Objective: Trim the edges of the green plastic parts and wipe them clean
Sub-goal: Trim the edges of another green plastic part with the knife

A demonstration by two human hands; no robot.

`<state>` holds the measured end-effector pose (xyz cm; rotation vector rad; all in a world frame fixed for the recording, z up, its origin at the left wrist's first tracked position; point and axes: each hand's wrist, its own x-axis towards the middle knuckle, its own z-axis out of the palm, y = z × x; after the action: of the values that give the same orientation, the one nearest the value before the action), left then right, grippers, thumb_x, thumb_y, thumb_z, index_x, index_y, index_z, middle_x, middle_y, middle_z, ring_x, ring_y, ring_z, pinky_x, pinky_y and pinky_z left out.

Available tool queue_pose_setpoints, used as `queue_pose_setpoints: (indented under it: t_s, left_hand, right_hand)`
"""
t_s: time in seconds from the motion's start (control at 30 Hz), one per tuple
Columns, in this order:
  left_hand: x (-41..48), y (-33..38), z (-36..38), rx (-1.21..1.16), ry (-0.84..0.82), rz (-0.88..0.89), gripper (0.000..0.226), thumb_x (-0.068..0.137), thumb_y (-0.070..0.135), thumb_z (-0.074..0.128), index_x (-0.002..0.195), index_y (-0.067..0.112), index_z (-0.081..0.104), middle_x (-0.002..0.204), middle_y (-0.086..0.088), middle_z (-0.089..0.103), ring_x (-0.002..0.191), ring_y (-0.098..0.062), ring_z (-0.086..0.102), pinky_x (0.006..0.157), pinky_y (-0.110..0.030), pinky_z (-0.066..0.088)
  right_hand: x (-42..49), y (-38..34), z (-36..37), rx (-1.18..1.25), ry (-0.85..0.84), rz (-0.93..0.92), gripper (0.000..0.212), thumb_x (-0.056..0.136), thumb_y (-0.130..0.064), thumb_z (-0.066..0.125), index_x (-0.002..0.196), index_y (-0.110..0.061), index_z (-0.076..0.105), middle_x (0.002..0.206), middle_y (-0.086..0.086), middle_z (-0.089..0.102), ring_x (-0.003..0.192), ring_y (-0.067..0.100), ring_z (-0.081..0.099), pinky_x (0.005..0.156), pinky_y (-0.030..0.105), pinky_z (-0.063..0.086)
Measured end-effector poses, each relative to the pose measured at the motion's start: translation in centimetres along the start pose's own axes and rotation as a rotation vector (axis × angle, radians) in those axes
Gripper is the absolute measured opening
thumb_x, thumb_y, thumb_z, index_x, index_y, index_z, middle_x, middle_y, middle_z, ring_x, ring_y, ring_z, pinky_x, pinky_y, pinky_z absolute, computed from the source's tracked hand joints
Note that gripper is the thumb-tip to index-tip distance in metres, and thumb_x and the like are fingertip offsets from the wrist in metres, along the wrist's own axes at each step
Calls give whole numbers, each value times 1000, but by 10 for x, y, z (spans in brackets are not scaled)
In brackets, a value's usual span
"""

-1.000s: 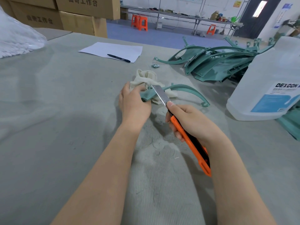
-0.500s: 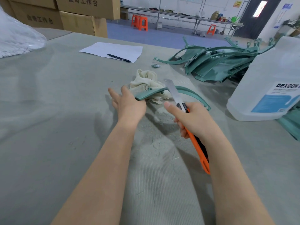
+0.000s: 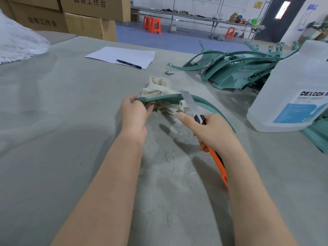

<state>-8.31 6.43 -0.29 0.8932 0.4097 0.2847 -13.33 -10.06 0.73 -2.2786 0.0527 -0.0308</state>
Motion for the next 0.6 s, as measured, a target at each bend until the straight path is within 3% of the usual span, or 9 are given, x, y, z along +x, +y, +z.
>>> queue_pose_setpoints:
  t_s: [0.1,0.2,0.4,0.5,0.6]
  left_hand:
    - [0,5,-3,-183,41,-109,15,99,5,37,101,1,51,90,-11,53,80,-23,61,59,-29,59]
    - [-2,6,-6,-162,68,-177,22,100,20,44,83,8,47,86,-12,55,72,-21,61,55,-32,59]
    - [-5,6,-8,-54,-80,-387,14,94,21,58,89,7,56,81,-10,60,66,-19,62,45,-26,56]
    - [-9,2,-3,-10,-103,-361,8,98,13,49,105,8,52,82,-9,59,68,-17,59,43,-22,54]
    - [-11,3,1,-94,-97,-292,6,99,8,46,97,9,52,83,-10,61,70,-18,61,46,-22,55]
  right_hand:
    - [-1,-2,2,-5,-6,14,69,73,-82,48,69,-13,51,51,0,50,37,12,52,45,25,47]
    - [0,-1,2,52,20,61,77,86,-78,28,69,-9,59,45,-5,54,38,10,54,44,24,46]
    - [1,-1,4,100,-9,-43,52,98,-55,36,79,-11,56,56,-2,55,41,11,53,43,24,44]
    - [2,-2,5,107,31,-88,45,101,-47,38,79,-10,54,64,3,57,41,11,54,42,22,43]
    - [3,-2,5,156,77,-97,45,101,-45,37,77,-11,54,63,3,58,41,11,54,40,21,43]
